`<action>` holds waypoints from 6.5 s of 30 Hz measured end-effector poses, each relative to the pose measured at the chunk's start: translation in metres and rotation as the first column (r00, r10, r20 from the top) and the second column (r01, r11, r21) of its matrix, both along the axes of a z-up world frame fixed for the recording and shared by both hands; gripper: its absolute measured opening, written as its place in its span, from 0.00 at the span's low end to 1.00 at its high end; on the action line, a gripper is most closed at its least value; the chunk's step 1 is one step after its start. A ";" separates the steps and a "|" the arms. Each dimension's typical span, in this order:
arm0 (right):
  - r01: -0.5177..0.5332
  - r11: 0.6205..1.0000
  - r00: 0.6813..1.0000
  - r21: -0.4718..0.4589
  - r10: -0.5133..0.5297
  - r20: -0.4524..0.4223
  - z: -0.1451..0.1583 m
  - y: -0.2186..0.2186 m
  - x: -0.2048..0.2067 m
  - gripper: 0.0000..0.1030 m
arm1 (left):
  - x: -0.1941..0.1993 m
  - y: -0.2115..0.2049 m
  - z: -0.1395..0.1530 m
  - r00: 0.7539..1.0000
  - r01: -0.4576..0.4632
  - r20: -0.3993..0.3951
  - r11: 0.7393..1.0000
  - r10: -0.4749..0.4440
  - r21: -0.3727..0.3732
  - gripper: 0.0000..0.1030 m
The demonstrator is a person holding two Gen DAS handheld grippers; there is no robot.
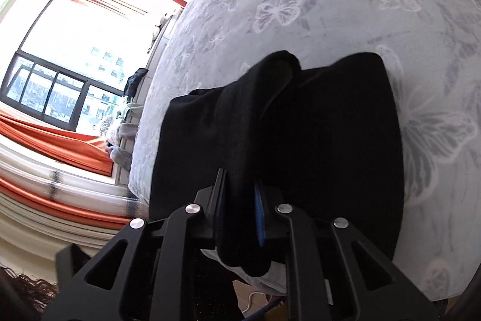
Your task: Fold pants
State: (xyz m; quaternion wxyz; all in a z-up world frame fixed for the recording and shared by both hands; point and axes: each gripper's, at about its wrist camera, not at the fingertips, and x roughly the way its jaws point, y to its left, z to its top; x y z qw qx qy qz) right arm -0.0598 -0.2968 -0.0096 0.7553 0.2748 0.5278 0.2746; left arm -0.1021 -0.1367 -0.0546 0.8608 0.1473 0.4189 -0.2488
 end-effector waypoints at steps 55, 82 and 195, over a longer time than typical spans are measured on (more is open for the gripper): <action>0.095 0.943 0.937 -0.320 0.024 0.349 0.080 0.070 -0.064 0.69 | 0.013 0.272 0.149 0.899 -0.406 -0.062 0.768 0.434 -0.495 0.11; -0.057 0.983 0.956 -0.174 0.104 0.275 0.051 0.122 -0.028 0.23 | -0.040 0.201 0.096 0.879 -0.464 -0.047 0.830 0.474 -0.308 0.70; 0.219 0.975 0.752 0.032 -0.189 0.632 0.201 0.021 -0.177 0.34 | -0.097 0.161 0.278 0.890 -0.309 0.209 0.874 0.404 -0.374 0.36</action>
